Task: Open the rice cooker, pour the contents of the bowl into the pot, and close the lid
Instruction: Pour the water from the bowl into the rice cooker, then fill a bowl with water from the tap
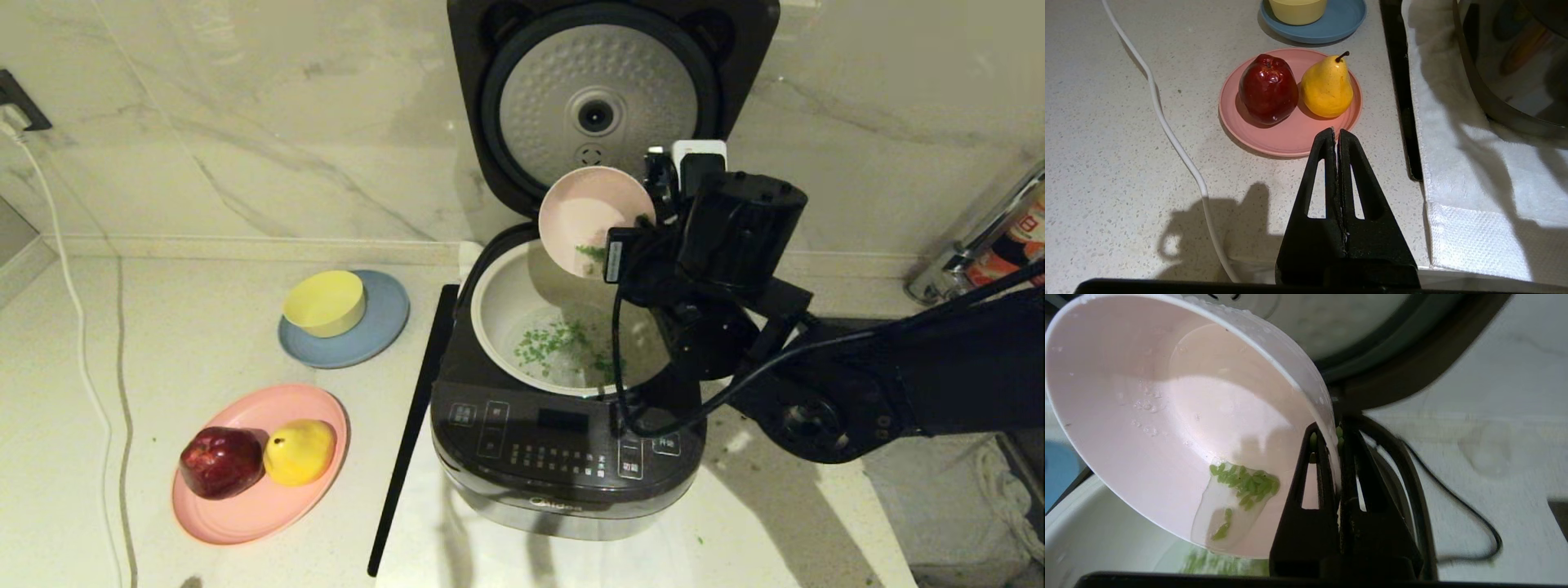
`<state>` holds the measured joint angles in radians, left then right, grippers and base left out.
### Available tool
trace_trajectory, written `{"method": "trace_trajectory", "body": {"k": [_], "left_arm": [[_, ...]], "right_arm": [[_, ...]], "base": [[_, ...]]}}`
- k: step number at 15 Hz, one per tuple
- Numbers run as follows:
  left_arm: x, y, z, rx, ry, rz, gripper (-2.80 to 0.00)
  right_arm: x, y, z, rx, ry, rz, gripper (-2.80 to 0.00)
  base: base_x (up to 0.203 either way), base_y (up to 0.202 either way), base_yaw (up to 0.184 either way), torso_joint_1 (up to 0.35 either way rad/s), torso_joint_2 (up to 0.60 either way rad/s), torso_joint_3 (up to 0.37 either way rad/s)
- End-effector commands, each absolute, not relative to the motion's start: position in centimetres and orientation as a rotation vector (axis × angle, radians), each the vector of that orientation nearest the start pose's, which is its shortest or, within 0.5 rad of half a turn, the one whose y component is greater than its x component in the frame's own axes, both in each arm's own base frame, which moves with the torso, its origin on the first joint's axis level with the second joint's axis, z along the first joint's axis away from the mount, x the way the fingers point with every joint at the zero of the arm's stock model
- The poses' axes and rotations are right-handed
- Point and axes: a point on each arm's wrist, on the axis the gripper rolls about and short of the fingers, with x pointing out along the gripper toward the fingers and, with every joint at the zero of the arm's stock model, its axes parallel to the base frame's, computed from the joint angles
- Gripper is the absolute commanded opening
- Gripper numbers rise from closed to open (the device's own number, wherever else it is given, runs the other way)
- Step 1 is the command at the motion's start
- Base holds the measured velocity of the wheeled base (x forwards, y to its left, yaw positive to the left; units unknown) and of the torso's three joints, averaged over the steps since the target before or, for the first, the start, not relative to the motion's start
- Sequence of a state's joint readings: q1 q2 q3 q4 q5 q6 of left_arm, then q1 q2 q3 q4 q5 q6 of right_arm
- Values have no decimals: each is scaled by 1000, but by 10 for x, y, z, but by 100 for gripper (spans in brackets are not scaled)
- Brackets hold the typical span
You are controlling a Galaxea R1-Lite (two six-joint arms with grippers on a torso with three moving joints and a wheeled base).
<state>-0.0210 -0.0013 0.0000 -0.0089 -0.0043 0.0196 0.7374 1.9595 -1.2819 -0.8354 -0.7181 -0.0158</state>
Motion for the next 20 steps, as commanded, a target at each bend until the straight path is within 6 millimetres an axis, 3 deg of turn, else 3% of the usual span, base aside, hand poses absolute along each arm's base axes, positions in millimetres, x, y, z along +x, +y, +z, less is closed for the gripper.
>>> {"method": "trace_trajectory", "body": {"k": [1,5,10,15,18,20], "left_arm": [[-22,0,74,20,-2,-25,-280],[-22,0,74,20,-2,-25,-280],[-22,0,74,20,-2,-25,-280],[-22,0,74,20,-2,-26,-280],[-22,0,74,20,-2,-25,-280],[-22,0,74,20,-2,-26,-280]], "right_arm": [[284,243,266,102,-55,38,-280],[254,219,294,137,161,147,-280],[210,173,333,250,364,282,-280],[185,134,335,243,419,256,-280],[176,115,329,234,454,211,-280],[167,91,320,238,491,136,-280]], "base": [[0,0,0,0,0,0],[0,0,0,0,0,0],[0,0,0,0,0,0],[0,0,0,0,0,0],[0,0,0,0,0,0],[0,0,0,0,0,0]]}}
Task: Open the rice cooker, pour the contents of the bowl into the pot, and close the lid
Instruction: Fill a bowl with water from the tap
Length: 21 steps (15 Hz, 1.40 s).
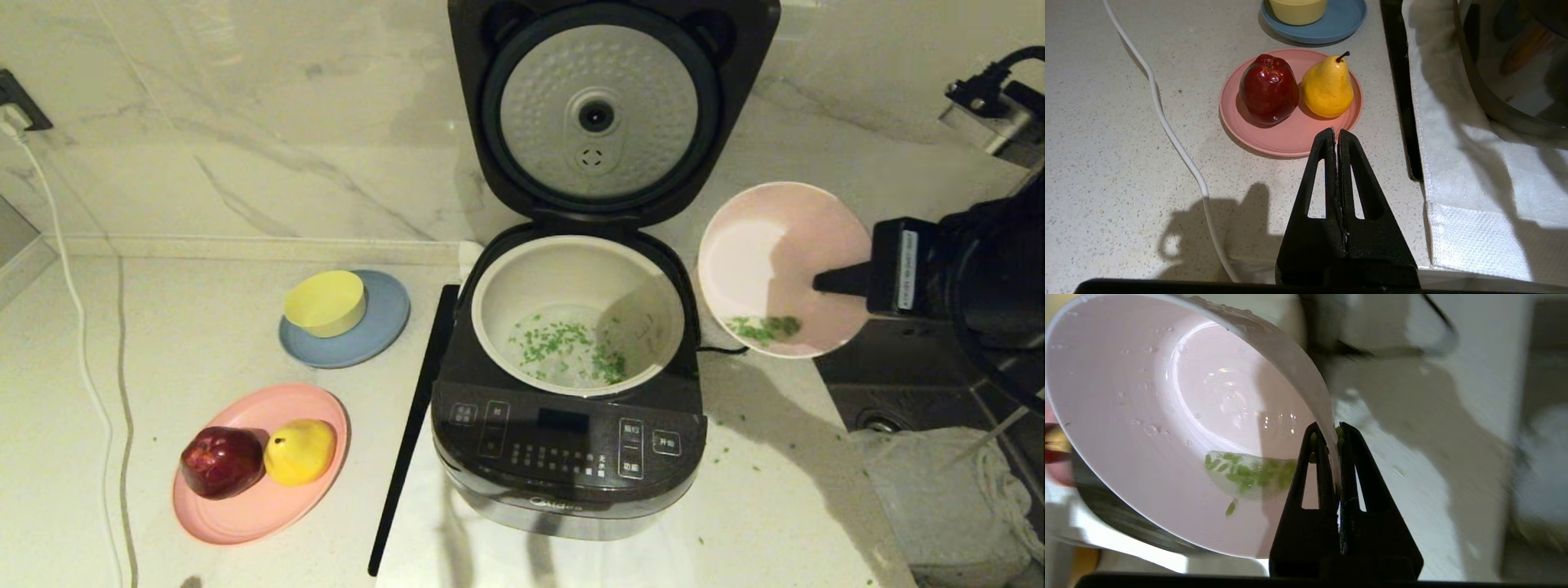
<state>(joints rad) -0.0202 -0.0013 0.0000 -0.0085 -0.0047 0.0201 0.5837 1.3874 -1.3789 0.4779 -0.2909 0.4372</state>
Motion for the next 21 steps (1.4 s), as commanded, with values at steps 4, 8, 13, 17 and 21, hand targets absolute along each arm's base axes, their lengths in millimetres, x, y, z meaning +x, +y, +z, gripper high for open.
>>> {"method": "trace_trajectory", "body": {"k": [4,8,13,17,21], "left_arm": [[-22,0,74,20,-2,-25,-280],[-22,0,74,20,-2,-25,-280],[-22,0,74,20,-2,-25,-280],[-22,0,74,20,-2,-25,-280],[-22,0,74,20,-2,-26,-280]], "right_arm": [[173,50,292,283,581,-30,-280],[177,-10,259,444,688,-184,-280],[187,-58,220,641,822,-266,-280],[197,-99,200,790,860,-323,-280],[208,-144,175,875,837,-397,-280]], "base": [[0,0,0,0,0,0],[0,0,0,0,0,0],[0,0,0,0,0,0],[0,0,0,0,0,0],[0,0,0,0,0,0]]}}
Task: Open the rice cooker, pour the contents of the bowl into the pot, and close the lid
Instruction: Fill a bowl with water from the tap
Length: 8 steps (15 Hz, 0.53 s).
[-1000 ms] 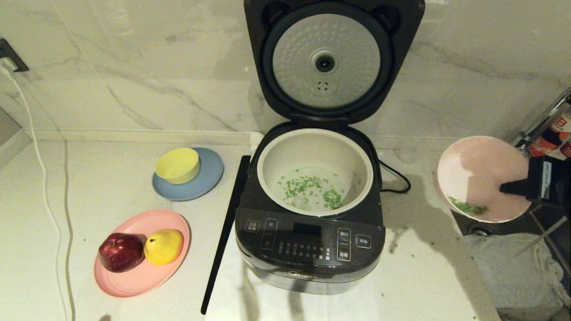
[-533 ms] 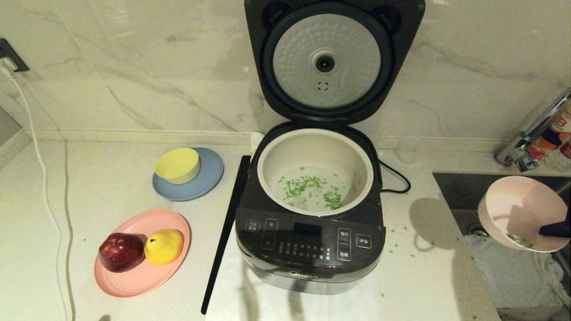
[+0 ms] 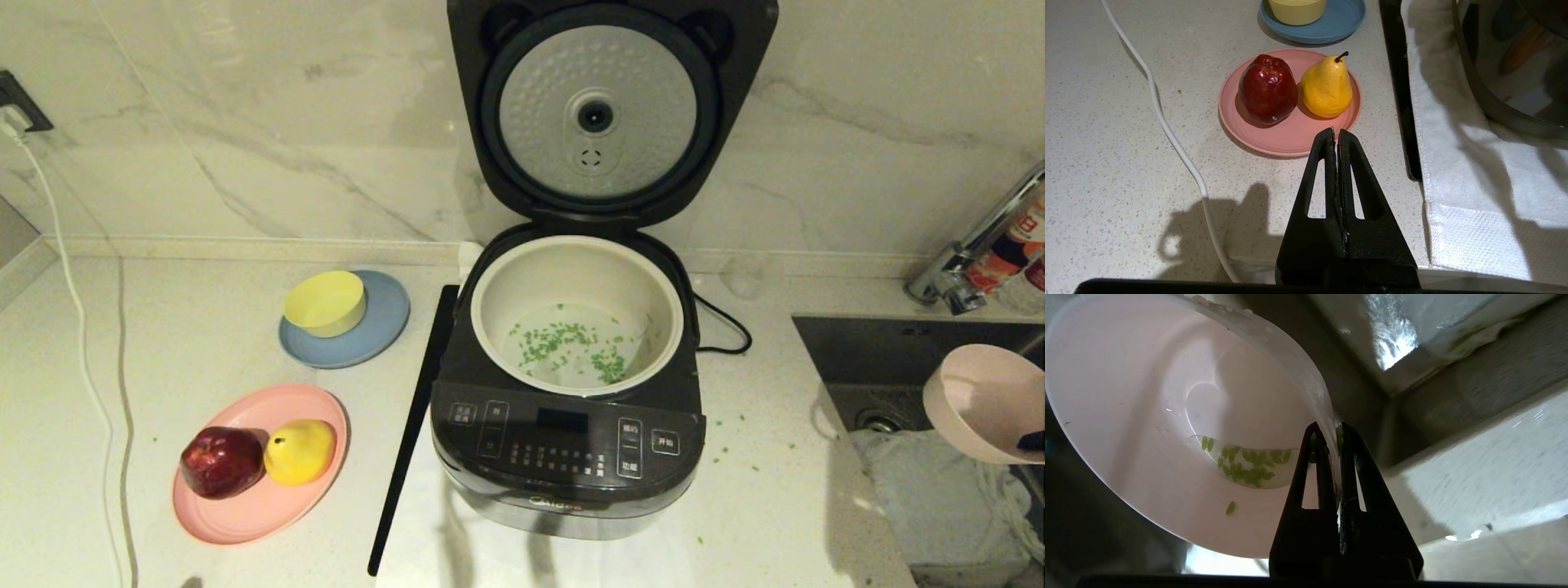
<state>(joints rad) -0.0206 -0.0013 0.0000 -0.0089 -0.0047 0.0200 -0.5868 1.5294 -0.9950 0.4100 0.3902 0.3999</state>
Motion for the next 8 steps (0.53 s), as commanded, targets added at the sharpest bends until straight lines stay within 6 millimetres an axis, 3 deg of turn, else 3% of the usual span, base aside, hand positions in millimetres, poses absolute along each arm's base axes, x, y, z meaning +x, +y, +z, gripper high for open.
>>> {"method": "trace_trajectory", "body": {"k": [1,4,8], "left_arm": [[-22,0,74,20,-2,-25,-280],[-22,0,74,20,-2,-25,-280],[-22,0,74,20,-2,-26,-280]], "right_arm": [[210,-154,170,892,823,-407,-280],[215,-175,156,925,804,-438,-280],[216,-221,136,1003,777,-510,-280]], "base": [[0,0,0,0,0,0],[0,0,0,0,0,0],[0,0,0,0,0,0]]}}
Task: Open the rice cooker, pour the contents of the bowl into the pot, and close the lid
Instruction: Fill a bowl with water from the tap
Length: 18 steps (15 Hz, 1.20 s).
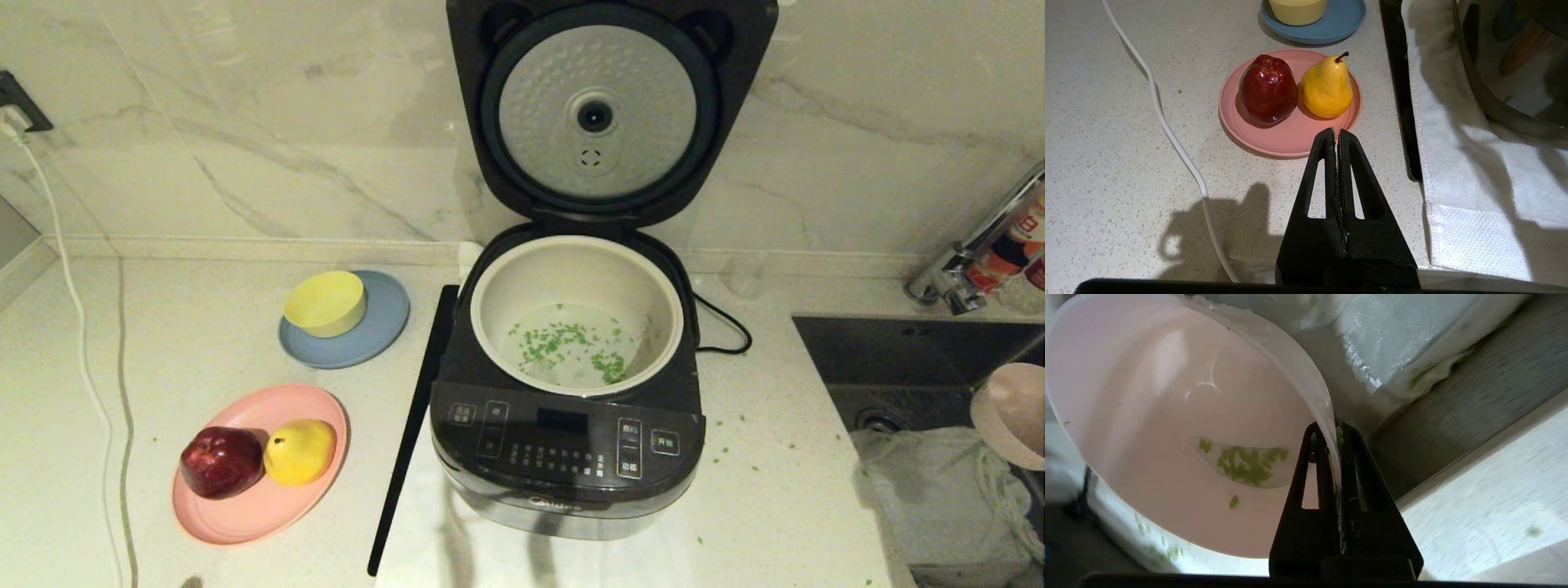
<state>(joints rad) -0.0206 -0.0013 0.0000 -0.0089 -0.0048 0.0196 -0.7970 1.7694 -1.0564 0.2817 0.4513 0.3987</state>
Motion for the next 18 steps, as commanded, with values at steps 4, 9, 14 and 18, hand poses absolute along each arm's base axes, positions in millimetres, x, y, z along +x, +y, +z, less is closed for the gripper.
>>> {"method": "trace_trajectory", "body": {"k": [4,9,14,18], "left_arm": [[-22,0,74,20,-2,-26,-280],[-22,0,74,20,-2,-25,-280],[-22,0,74,20,-2,-25,-280],[-22,0,74,20,-2,-26,-280]], "right_arm": [[205,-263,124,1083,728,-557,-280],[198,-306,106,1127,693,-626,-280],[210,-327,85,1153,708,-633,-280],[225,-339,81,1148,691,-628,-280]], "base": [[0,0,0,0,0,0],[0,0,0,0,0,0],[0,0,0,0,0,0],[0,0,0,0,0,0]]}}
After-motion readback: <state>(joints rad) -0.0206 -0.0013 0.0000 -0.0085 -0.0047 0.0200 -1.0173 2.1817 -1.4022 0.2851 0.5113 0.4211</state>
